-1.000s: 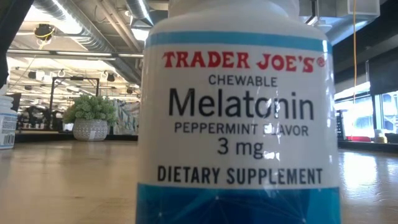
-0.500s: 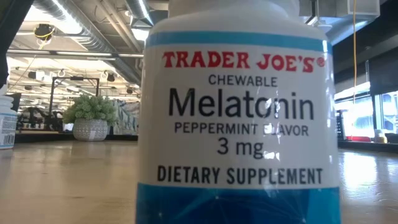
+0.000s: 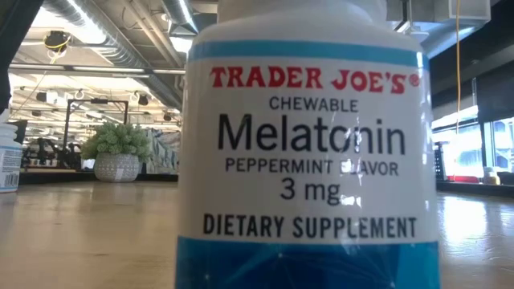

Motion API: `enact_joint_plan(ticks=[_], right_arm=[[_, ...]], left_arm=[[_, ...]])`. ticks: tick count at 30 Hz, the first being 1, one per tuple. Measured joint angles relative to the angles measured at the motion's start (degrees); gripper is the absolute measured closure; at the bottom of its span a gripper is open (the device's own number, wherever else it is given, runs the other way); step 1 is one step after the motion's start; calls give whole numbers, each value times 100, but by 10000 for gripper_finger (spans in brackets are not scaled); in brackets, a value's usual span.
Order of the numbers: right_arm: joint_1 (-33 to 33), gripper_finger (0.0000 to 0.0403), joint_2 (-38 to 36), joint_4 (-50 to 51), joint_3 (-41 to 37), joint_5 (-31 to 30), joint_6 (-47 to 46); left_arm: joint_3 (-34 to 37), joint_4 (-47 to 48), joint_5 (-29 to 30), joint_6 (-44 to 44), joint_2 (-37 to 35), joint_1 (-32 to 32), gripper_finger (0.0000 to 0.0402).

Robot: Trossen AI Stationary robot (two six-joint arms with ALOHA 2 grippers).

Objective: Pick and place medicine bottles onto shelf by color
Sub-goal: Put the green medicine on the shelf

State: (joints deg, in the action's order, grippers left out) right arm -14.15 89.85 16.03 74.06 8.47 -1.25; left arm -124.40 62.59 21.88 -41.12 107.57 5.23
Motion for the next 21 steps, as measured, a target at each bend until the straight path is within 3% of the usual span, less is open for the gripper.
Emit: enact_joint_plan(ticks=[17, 21], right_arm=[[-373, 201, 24, -23, -9, 9, -156], [-472, 201, 24, -497, -130, -331, -179]], left_arm=[[0, 185, 99, 1996, -626, -6, 123], [-15, 328, 107, 2308, -838, -40, 123]])
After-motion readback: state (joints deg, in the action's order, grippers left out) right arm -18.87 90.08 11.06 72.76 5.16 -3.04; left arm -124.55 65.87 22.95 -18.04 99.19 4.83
